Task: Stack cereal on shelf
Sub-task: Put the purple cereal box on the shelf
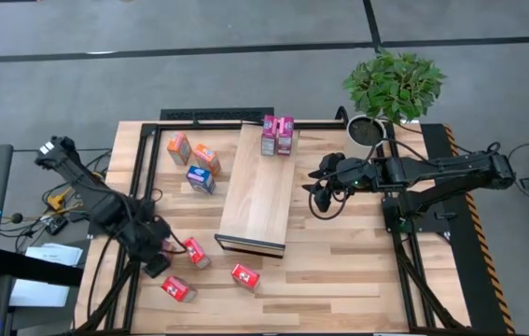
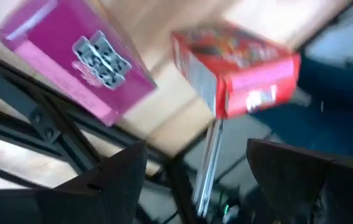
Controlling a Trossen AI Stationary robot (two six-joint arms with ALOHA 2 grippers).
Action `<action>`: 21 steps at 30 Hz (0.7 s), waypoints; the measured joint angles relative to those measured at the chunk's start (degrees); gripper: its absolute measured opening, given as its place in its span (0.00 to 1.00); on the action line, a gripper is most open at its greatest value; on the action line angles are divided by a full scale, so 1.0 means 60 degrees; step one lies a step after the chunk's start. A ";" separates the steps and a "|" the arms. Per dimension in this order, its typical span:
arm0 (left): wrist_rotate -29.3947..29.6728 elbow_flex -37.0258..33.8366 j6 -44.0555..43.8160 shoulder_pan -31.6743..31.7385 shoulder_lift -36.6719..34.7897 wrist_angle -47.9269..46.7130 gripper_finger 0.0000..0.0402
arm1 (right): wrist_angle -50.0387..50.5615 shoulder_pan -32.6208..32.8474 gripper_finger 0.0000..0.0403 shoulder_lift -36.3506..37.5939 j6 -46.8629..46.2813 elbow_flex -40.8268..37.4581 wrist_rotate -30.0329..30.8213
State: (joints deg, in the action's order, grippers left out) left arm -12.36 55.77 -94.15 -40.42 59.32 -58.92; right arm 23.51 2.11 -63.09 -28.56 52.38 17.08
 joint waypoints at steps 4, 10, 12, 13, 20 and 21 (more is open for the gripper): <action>0.1576 0.0000 -0.1437 -0.0348 0.0279 -0.0119 0.66 | 0.0004 0.0000 0.61 0.0000 0.0000 0.0000 -0.0004; 0.1024 0.0000 -0.1960 -0.0355 0.0814 -0.0715 0.66 | 0.0011 0.0000 0.61 0.0000 0.0000 0.0000 -0.0040; 0.0768 0.0011 -0.1960 -0.0366 0.0847 -0.0696 0.66 | 0.0024 0.0000 0.61 0.0000 0.0003 0.0000 -0.0043; 0.0775 0.0093 -0.1960 -0.0363 0.0857 -0.0814 0.66 | 0.0040 0.0000 0.61 0.0000 0.0001 0.0000 -0.0043; 0.1278 0.0861 -0.2222 -0.0359 0.0874 -0.2438 0.66 | 0.0047 0.0000 0.61 0.0000 0.0004 0.0000 -0.0051; 0.1278 0.0863 -0.2255 -0.0364 0.0881 -0.2559 0.66 | 0.0051 0.0000 0.61 0.0000 0.0004 0.0000 -0.0051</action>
State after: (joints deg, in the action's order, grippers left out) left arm -4.69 60.95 -107.67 -42.60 64.60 -74.27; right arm 23.81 2.11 -63.09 -28.53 52.38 16.78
